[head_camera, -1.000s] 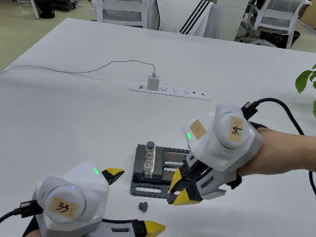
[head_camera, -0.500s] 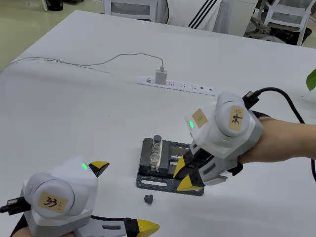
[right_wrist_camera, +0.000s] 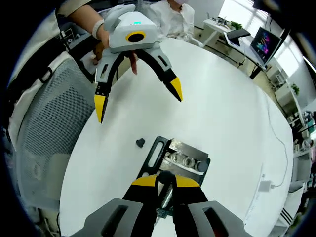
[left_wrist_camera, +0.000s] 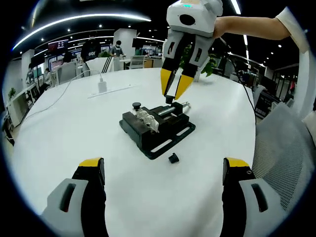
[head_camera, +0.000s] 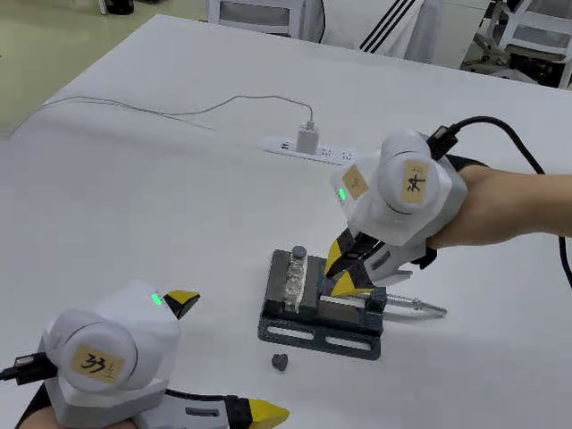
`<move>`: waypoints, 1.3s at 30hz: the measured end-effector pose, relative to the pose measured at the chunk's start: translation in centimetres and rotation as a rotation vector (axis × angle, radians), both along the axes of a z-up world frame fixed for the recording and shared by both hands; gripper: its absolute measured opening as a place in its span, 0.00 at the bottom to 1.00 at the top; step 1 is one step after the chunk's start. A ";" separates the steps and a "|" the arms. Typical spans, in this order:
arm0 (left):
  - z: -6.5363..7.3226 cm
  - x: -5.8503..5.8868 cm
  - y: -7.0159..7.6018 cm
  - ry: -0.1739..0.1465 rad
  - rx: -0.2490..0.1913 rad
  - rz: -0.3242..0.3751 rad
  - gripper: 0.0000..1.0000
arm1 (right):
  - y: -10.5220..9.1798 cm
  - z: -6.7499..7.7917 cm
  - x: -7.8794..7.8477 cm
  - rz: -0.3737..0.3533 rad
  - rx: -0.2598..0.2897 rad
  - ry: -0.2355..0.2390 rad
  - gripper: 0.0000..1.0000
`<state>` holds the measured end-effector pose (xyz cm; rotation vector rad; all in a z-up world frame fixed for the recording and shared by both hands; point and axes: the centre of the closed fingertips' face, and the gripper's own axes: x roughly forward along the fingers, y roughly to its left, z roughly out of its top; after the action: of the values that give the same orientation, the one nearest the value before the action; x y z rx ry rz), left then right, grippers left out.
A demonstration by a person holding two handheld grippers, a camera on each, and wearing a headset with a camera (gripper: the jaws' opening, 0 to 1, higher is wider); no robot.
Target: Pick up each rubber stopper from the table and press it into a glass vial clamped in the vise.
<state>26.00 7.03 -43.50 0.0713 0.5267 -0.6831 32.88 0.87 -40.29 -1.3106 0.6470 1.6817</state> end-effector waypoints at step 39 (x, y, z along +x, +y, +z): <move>-0.8 -0.2 1.0 0.018 0.014 0.025 0.97 | 3.3 -2.7 3.0 0.083 -0.073 -0.040 0.05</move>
<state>25.85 8.02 -44.30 0.0715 0.5489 -0.6557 35.89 4.19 -42.96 -1.4372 0.6433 1.7079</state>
